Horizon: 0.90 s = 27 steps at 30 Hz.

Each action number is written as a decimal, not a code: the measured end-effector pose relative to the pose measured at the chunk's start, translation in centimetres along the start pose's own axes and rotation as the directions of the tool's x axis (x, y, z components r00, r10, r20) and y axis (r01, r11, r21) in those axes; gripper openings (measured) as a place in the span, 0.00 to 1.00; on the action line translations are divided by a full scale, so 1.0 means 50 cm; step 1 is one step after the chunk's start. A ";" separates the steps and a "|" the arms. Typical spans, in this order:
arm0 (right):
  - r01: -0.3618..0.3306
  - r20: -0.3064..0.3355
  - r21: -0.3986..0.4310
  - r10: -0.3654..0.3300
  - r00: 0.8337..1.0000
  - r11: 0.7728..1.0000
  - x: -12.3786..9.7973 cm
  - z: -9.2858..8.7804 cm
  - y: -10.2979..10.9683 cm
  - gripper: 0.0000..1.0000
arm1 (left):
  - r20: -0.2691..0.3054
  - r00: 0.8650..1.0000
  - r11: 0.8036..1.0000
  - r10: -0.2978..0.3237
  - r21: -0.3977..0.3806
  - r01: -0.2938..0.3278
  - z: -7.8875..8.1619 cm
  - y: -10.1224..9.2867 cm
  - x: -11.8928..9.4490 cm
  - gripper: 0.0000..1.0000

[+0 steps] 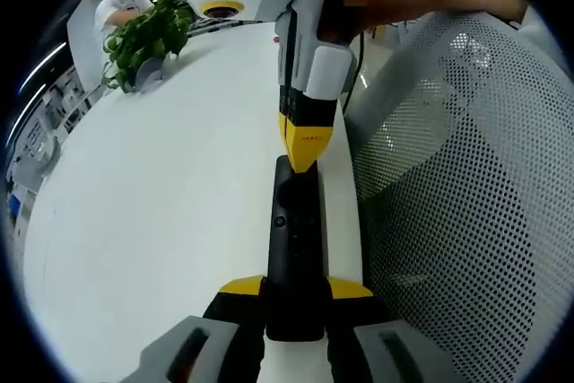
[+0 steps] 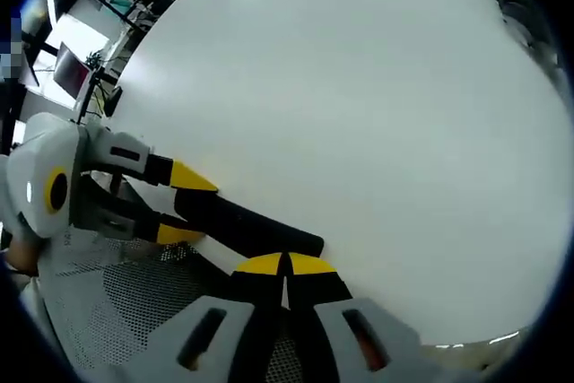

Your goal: Press the specified remote control buttons in sequence, fully releasing each button before pressing the next.

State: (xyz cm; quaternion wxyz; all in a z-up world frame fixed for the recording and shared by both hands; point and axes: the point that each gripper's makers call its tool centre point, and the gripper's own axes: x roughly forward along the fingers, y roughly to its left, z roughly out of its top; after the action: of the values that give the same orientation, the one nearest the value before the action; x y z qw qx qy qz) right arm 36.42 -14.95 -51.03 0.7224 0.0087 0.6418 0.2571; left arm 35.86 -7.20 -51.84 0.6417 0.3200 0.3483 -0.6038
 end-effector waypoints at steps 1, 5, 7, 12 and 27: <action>0.002 -0.001 -0.005 -0.002 1.000 1.000 0.000 0.000 0.001 0.00 | 0.001 1.000 1.000 0.000 -0.001 0.000 0.000 0.000 0.000 0.25; -0.021 -0.002 -0.010 0.021 1.000 1.000 0.003 0.002 0.015 0.00 | 0.005 1.000 1.000 -0.001 -0.003 0.001 0.000 0.000 -0.001 0.25; -0.024 0.001 -0.021 0.024 1.000 0.999 0.006 0.004 0.022 0.00 | 0.007 1.000 1.000 -0.001 -0.004 0.001 0.000 -0.001 -0.001 0.25; -0.028 0.010 -0.059 0.029 1.000 0.998 0.011 0.009 0.033 0.00 | 0.008 1.000 1.000 -0.002 -0.004 0.002 0.000 -0.001 -0.001 0.25; -0.031 0.008 -0.067 0.032 0.999 0.997 0.013 0.009 0.031 0.00 | 0.011 1.000 1.000 -0.006 -0.001 0.006 0.000 0.000 -0.001 0.24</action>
State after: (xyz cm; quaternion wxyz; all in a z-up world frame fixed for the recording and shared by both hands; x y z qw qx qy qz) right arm 36.29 -13.20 -51.03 0.7210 -0.0045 0.6294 0.2898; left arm 35.85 -7.15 -51.80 0.6419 0.3152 0.3462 -0.6073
